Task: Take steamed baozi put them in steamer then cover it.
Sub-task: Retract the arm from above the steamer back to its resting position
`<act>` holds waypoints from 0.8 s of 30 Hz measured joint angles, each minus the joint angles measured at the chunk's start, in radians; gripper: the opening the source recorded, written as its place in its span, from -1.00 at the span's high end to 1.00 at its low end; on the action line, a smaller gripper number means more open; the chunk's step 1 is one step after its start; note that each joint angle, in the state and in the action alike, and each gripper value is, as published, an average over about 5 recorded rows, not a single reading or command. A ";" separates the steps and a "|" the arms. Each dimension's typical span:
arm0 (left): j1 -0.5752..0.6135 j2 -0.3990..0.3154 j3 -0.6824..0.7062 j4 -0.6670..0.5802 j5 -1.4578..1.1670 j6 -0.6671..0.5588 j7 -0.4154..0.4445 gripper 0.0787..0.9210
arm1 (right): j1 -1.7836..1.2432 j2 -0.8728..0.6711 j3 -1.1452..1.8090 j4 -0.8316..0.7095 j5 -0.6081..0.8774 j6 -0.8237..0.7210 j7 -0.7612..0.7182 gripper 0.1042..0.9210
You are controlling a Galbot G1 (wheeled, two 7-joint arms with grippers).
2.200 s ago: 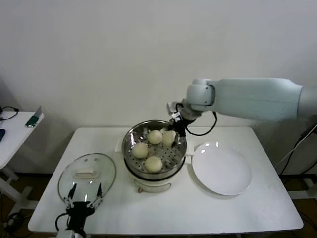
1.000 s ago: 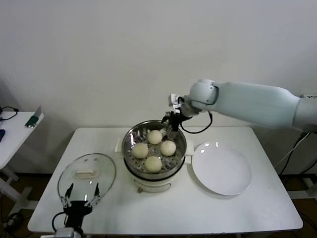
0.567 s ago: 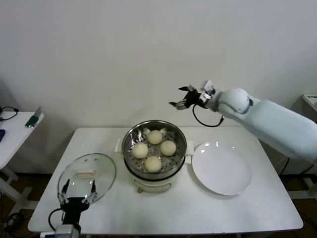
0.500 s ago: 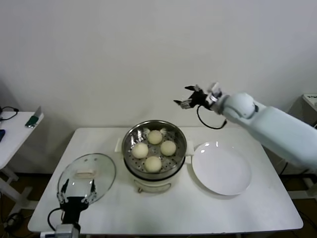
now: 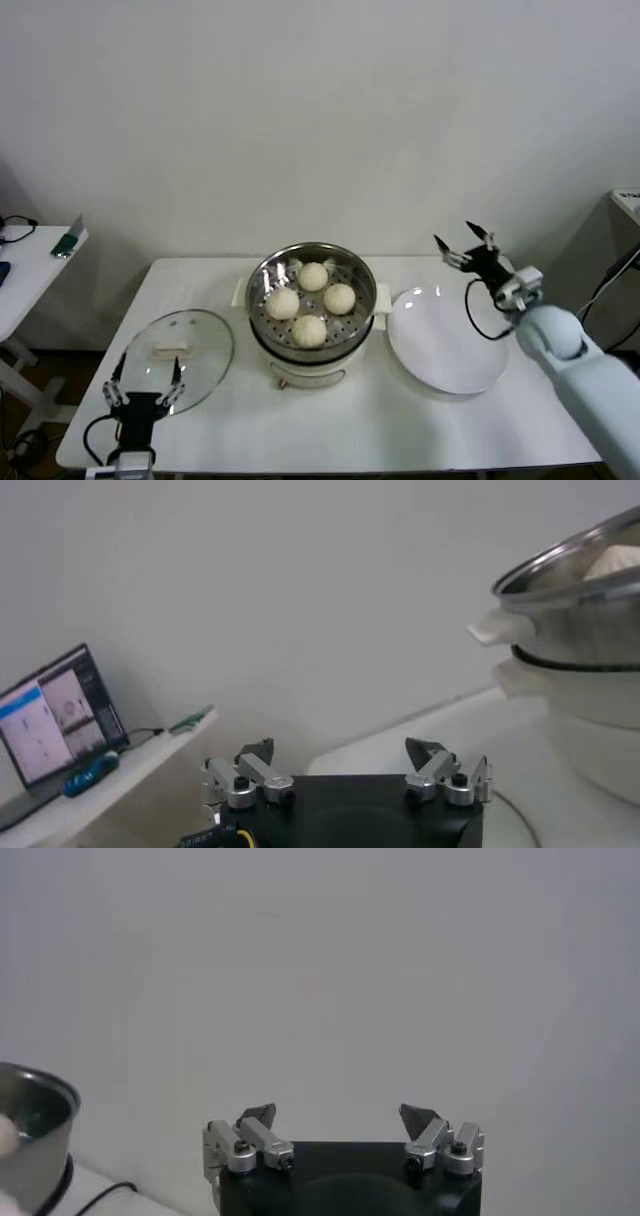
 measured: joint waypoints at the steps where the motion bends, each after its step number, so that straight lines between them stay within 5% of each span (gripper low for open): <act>1: 0.000 0.002 -0.002 0.004 0.009 -0.004 -0.005 -0.77 | -0.044 0.013 0.035 0.003 -0.012 0.023 -0.004 -0.76; 24: -0.075 0.095 -0.021 0.271 0.777 -0.045 -0.191 -0.77 | -0.560 0.253 0.370 0.099 -0.117 0.235 -0.028 -0.76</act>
